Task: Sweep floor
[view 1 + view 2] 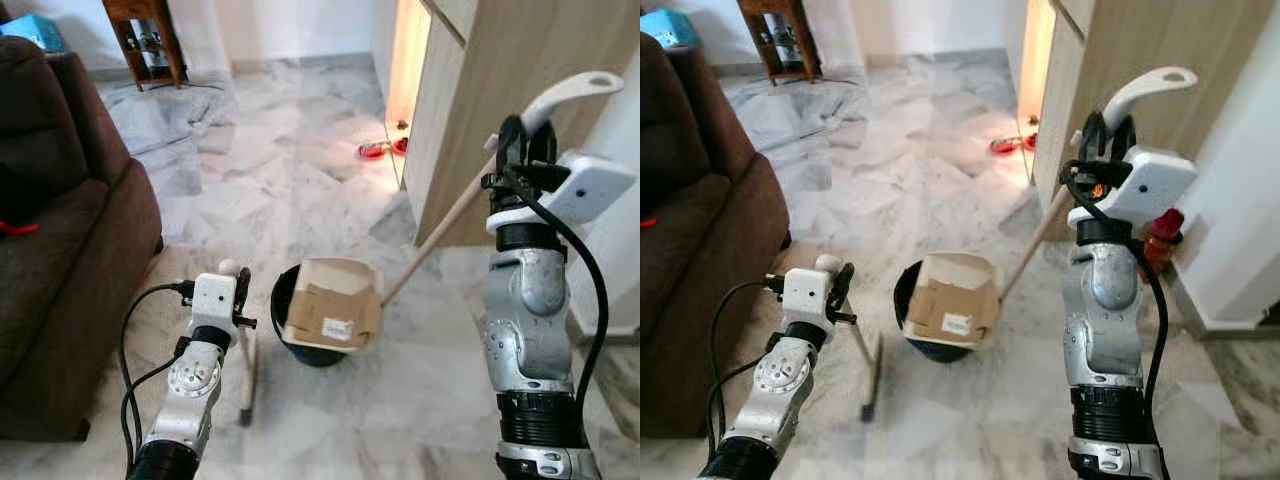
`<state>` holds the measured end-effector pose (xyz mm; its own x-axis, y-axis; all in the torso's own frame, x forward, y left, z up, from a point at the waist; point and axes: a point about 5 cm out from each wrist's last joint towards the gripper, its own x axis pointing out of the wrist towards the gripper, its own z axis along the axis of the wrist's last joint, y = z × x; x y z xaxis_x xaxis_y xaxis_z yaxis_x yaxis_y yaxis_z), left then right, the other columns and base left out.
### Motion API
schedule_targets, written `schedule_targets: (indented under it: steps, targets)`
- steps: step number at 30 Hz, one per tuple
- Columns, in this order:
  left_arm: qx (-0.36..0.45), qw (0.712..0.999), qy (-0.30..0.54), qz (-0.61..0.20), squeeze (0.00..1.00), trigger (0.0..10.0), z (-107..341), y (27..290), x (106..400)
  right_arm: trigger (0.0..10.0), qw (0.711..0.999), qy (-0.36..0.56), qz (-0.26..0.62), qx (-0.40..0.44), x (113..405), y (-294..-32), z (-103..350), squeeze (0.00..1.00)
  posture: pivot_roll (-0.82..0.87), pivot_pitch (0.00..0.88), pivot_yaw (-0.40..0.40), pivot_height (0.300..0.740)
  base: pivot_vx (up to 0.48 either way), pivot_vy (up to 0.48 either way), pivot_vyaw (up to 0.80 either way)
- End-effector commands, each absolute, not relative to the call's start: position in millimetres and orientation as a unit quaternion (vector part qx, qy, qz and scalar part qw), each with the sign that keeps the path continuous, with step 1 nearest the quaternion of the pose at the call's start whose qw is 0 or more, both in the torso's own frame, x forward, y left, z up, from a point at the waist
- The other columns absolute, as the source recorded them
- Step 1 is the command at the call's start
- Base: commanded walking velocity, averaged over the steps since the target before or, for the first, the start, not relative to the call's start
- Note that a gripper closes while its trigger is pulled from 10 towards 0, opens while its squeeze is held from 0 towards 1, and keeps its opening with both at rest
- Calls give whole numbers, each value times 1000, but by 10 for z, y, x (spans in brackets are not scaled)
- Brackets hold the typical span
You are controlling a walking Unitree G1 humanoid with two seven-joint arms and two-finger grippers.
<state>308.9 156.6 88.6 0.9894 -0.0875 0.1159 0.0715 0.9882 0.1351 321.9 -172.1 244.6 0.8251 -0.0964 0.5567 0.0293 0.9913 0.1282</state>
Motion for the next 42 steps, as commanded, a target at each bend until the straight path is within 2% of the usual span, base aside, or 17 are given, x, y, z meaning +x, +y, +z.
schedule_targets:
  steps: [1,42]
  targets:
    - [78,993,-86,-33,0,10000,1004,1631,3123,10000,938,-341,-21,65,3158,-1673,2644,0,-5,44,38,740,330,0,0]
    - [80,993,-85,-30,0,10000,1001,1640,3123,10000,937,-343,-9,69,3156,-1636,2666,0,-5,46,35,740,329,0,0]
